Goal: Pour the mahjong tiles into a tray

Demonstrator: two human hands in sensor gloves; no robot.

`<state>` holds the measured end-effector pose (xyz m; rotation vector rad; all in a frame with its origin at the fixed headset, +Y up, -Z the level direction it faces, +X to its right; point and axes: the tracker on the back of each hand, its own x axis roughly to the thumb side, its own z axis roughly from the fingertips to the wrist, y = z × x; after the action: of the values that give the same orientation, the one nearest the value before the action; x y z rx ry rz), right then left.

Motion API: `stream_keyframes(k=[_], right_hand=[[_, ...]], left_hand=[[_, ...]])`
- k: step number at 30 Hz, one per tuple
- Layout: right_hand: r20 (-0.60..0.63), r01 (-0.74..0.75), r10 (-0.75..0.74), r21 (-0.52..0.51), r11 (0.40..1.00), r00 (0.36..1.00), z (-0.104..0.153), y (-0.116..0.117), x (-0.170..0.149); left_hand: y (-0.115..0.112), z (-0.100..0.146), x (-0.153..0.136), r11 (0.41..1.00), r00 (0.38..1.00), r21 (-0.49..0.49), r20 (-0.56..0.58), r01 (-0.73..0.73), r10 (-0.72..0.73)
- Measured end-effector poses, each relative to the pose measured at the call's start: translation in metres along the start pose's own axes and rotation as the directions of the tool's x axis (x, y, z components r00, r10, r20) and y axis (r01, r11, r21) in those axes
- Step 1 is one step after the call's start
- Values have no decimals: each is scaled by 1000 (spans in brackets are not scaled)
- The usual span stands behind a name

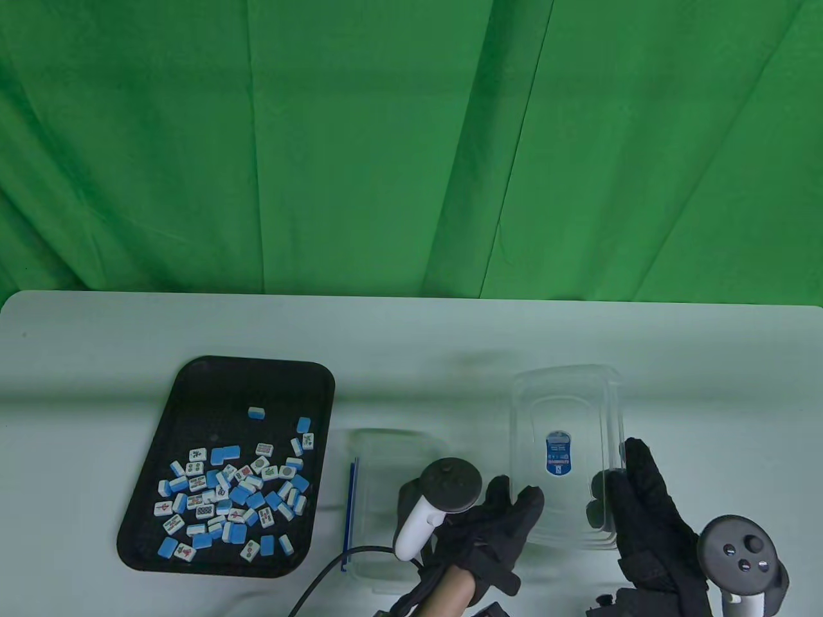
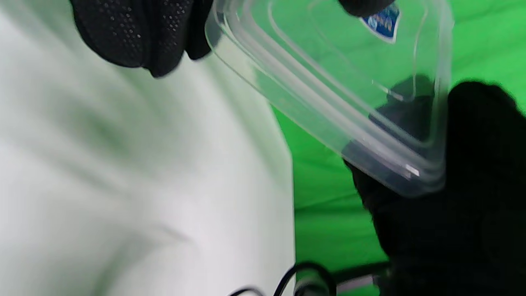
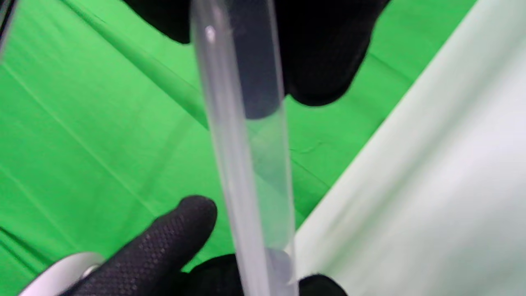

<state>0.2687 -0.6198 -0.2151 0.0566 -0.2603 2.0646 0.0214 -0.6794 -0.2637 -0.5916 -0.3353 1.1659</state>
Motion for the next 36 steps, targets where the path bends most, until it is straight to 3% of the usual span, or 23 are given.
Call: stream_keyframes(k=[7, 10, 15, 20, 26, 36], right_hand=[[59, 47, -54, 118, 992, 997, -4, 19, 39], [50, -48, 40, 157, 986, 998, -7, 36, 49], [33, -109, 104, 224, 968, 994, -15, 72, 45], [11, -153, 158, 311, 938, 987, -17, 114, 27], [9, -227, 244, 398, 889, 970, -9, 144, 2], [28, -304, 322, 411, 859, 946, -5, 167, -17]], left_hand=[[51, 42, -4, 982, 988, 188, 147, 19, -47], [73, 62, -15, 966, 981, 259, 187, -8, -42], [101, 86, -40, 928, 966, 358, 189, 101, -178], [108, 97, -71, 880, 953, 437, 136, 186, -269], [102, 97, -103, 842, 933, 451, 53, 296, -356], [104, 109, -101, 722, 835, 461, -84, 516, -544]])
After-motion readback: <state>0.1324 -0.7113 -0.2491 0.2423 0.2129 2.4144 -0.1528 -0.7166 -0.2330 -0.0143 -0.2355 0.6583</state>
